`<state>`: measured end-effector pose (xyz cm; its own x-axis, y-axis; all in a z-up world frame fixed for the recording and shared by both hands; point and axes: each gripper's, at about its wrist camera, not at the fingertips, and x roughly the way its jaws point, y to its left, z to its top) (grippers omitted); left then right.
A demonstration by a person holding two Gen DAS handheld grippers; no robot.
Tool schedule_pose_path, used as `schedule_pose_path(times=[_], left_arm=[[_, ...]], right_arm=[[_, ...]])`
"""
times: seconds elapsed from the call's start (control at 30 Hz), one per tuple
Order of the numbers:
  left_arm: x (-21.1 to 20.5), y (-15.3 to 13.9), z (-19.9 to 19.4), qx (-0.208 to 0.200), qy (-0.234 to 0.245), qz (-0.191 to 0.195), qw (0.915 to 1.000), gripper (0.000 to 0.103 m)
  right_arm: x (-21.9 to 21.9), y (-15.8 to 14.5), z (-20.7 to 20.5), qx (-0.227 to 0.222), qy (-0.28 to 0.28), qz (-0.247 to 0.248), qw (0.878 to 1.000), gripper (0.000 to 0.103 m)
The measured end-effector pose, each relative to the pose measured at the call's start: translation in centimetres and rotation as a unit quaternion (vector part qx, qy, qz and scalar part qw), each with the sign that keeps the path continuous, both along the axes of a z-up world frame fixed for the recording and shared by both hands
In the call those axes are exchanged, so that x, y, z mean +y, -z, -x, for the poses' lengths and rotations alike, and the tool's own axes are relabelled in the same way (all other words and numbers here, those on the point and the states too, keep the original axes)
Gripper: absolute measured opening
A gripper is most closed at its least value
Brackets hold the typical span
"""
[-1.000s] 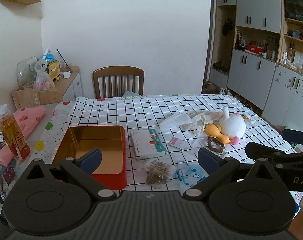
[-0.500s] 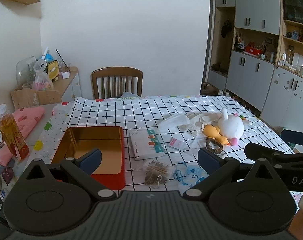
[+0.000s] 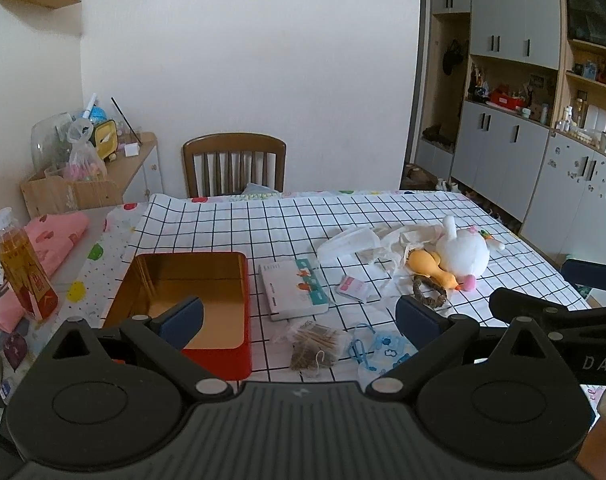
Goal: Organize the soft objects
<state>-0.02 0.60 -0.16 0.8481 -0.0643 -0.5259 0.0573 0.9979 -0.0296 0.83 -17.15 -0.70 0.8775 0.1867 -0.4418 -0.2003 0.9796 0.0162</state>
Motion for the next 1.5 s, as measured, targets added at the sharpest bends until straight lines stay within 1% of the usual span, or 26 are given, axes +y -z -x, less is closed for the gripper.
schedule_pose_path(times=[0.13, 0.33, 0.57, 0.8, 0.93, 1.0, 1.2, 1.3, 1.47, 1.5], left_arm=[[0.1, 0.3, -0.2, 0.013, 0.003, 0.002, 0.9999, 0.103], [0.2, 0.8, -1.4, 0.029, 0.001, 0.001, 0.9996, 0.103], [-0.8, 1.6, -2.7, 0.025, 0.001, -0.032, 0.9992, 0.103], [-1.2, 2.9, -4.6, 0.047, 0.012, -0.023, 0.9985, 0.103], [-1.3, 4.2, -5.5, 0.065, 0.019, -0.015, 0.9976, 0.103], [-1.5, 5.0, -5.9, 0.077, 0.022, -0.018, 0.9966, 0.103], [-2.5, 7.7, -7.5, 0.113, 0.023, -0.029, 0.9929, 0.103], [-3.2, 8.6, -8.7, 0.115, 0.023, -0.044, 0.9921, 0.103], [-4.0, 9.5, -11.3, 0.114, 0.026, -0.066, 0.9909, 0.103], [-4.0, 9.7, -12.0, 0.116, 0.028, -0.068, 0.9905, 0.103]], right_arm=[[0.0, 0.1, 0.0, 0.001, -0.003, 0.007, 1.000, 0.103], [-0.6, 0.5, -0.7, 0.016, -0.012, 0.013, 1.000, 0.103], [-2.0, 1.7, -1.7, 0.032, -0.025, 0.016, 0.999, 0.103], [-3.4, 3.3, -3.0, 0.056, -0.045, 0.024, 0.997, 0.102], [-4.4, 4.4, -3.9, 0.083, -0.054, 0.028, 0.995, 0.102], [-4.8, 5.0, -4.4, 0.094, -0.058, 0.030, 0.993, 0.102], [-5.3, 7.2, -6.1, 0.132, -0.077, 0.044, 0.987, 0.098], [-5.7, 8.0, -7.2, 0.146, -0.076, 0.046, 0.985, 0.096], [-6.2, 9.4, -9.2, 0.166, -0.079, 0.052, 0.982, 0.086], [-6.2, 9.6, -9.5, 0.172, -0.083, 0.050, 0.980, 0.086]])
